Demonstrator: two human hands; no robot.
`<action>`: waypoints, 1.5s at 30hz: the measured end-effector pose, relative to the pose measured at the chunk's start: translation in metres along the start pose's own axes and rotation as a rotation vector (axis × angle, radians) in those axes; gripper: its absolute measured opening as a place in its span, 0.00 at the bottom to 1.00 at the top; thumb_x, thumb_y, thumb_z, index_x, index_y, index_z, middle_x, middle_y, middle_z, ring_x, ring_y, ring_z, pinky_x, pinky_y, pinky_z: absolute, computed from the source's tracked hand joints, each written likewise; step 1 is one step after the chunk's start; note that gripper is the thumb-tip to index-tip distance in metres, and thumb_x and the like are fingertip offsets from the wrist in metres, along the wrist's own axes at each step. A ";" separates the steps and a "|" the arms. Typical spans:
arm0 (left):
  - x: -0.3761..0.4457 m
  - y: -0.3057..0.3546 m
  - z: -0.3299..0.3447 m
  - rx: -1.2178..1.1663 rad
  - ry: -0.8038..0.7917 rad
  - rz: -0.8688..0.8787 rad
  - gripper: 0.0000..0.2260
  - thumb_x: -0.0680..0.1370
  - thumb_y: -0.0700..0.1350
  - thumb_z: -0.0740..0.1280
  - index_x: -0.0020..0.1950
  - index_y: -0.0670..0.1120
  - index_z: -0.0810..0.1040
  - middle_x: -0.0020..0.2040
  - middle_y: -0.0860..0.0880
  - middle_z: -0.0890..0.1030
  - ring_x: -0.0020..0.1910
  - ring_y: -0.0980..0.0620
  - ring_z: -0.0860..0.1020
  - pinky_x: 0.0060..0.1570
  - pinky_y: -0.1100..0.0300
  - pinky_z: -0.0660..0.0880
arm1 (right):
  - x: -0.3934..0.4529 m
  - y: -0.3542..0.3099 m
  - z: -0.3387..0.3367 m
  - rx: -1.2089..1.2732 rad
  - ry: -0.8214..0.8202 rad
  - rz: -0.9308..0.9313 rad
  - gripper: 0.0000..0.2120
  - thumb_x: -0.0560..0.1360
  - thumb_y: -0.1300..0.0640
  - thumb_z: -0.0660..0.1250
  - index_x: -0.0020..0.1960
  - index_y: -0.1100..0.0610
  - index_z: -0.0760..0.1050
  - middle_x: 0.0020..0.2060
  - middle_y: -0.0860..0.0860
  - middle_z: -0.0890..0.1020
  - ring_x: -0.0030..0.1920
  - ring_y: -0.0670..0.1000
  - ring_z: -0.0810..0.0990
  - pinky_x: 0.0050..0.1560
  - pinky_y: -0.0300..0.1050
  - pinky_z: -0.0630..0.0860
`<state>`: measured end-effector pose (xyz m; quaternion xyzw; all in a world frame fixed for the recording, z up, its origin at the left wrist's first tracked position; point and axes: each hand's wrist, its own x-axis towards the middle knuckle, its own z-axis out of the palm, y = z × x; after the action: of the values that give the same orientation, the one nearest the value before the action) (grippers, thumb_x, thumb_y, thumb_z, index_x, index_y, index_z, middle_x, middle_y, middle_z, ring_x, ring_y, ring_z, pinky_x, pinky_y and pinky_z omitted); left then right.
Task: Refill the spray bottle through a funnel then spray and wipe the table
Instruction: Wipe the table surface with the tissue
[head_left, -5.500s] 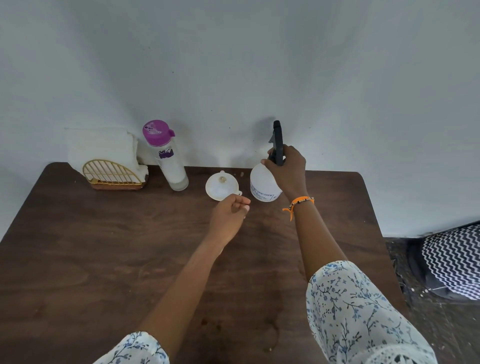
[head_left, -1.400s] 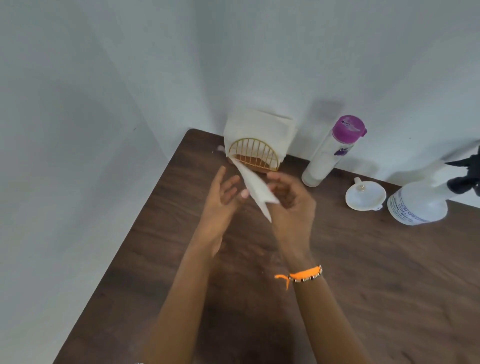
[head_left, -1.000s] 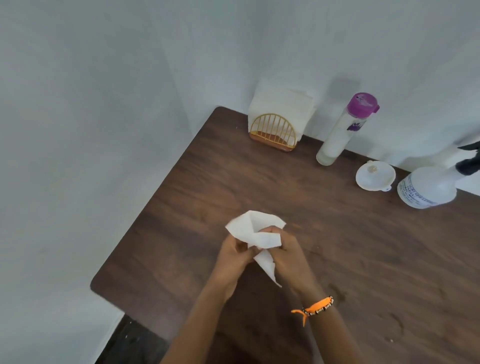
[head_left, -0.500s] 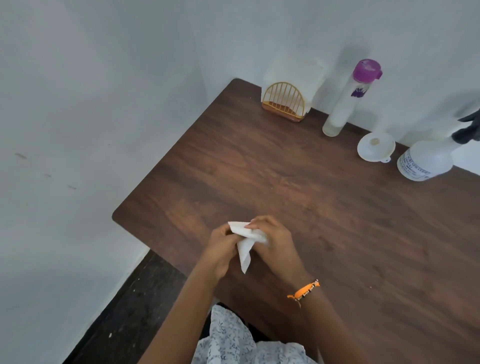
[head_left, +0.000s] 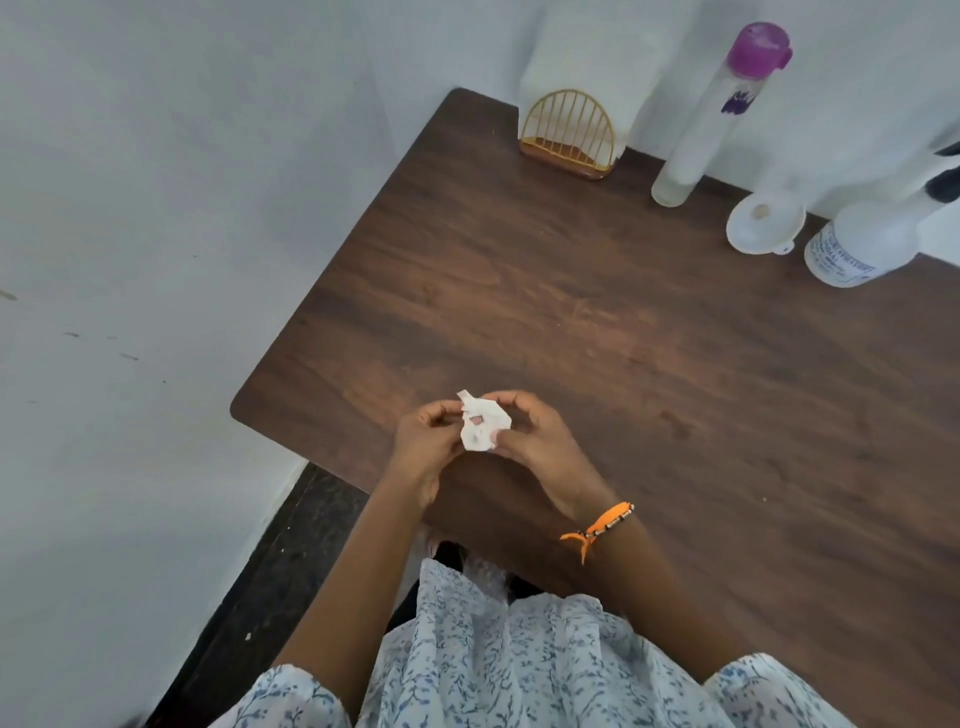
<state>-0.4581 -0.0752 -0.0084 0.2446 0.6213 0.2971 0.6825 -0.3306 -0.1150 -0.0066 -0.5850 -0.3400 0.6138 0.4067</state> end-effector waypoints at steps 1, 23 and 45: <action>0.005 0.005 -0.004 0.020 0.012 -0.013 0.07 0.72 0.30 0.68 0.47 0.38 0.79 0.31 0.48 0.82 0.28 0.56 0.80 0.32 0.66 0.78 | 0.004 -0.001 0.003 0.004 -0.037 -0.007 0.20 0.70 0.74 0.65 0.56 0.55 0.76 0.58 0.58 0.76 0.55 0.52 0.79 0.56 0.46 0.77; 0.081 0.057 -0.093 0.361 0.136 0.245 0.10 0.77 0.39 0.65 0.44 0.52 0.81 0.41 0.52 0.82 0.38 0.57 0.77 0.44 0.61 0.74 | 0.183 0.010 0.097 -1.265 0.263 -0.621 0.16 0.77 0.54 0.56 0.48 0.62 0.79 0.46 0.56 0.81 0.48 0.56 0.72 0.36 0.49 0.77; 0.091 0.063 -0.108 0.321 0.234 0.312 0.08 0.77 0.38 0.65 0.46 0.50 0.81 0.40 0.53 0.81 0.34 0.62 0.76 0.43 0.62 0.75 | 0.231 -0.024 0.025 -1.097 0.707 -0.490 0.07 0.70 0.63 0.65 0.43 0.63 0.82 0.38 0.62 0.80 0.40 0.64 0.79 0.41 0.46 0.72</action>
<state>-0.5670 0.0296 -0.0393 0.4065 0.6901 0.3228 0.5044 -0.3499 0.1042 -0.0848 -0.7772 -0.5704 0.0168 0.2653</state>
